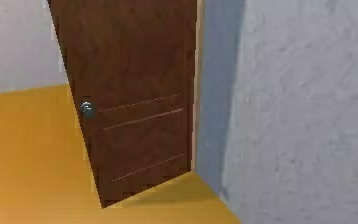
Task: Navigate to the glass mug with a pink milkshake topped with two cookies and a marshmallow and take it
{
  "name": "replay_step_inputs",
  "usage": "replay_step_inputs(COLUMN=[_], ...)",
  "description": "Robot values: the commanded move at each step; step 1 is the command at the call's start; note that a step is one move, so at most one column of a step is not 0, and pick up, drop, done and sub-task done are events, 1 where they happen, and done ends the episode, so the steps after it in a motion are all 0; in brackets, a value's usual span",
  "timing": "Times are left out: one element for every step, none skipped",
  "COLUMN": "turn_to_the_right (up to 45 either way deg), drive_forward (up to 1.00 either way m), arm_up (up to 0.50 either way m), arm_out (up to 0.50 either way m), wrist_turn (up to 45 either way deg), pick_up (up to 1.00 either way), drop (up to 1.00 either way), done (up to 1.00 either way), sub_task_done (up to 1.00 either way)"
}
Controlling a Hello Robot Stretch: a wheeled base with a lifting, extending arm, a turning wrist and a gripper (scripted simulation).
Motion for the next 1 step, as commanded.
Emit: replay_step_inputs(turn_to_the_right=[-45.0], drive_forward=[0.00], arm_up=[0.00], arm_out=[0.00], wrist_turn=[0.0], pick_up=[0.00], drop=[0.00], done=[0.00], sub_task_done=[0.00])
